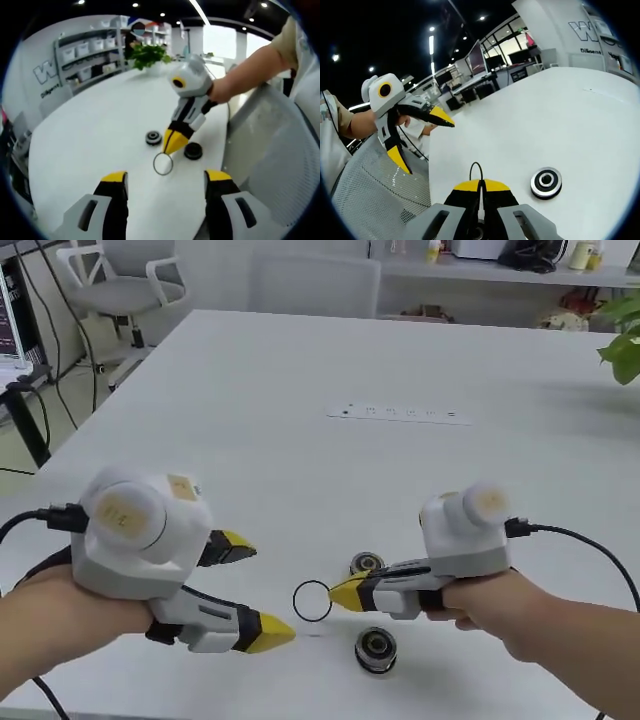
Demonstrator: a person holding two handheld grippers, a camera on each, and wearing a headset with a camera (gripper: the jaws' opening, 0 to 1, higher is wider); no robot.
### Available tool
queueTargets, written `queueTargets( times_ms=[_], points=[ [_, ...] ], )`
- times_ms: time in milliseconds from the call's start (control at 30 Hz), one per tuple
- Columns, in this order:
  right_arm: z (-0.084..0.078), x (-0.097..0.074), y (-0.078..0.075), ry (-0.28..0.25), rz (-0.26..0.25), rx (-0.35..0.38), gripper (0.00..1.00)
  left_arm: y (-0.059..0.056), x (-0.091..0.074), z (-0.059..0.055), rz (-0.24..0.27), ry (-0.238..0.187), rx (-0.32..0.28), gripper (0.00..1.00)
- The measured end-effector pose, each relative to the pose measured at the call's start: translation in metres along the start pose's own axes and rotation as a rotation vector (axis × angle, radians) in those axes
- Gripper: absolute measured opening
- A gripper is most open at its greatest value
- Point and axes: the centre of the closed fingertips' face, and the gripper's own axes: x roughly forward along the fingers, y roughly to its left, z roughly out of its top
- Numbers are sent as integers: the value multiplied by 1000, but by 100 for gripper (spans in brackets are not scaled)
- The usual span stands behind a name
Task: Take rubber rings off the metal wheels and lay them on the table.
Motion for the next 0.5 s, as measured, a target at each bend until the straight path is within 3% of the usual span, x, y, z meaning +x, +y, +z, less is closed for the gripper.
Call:
queueTargets(
  times_ms=[500],
  points=[
    [-15, 7, -5, 56, -23, -15, 0, -1, -1, -3, 2, 4, -18, 62]
  ],
)
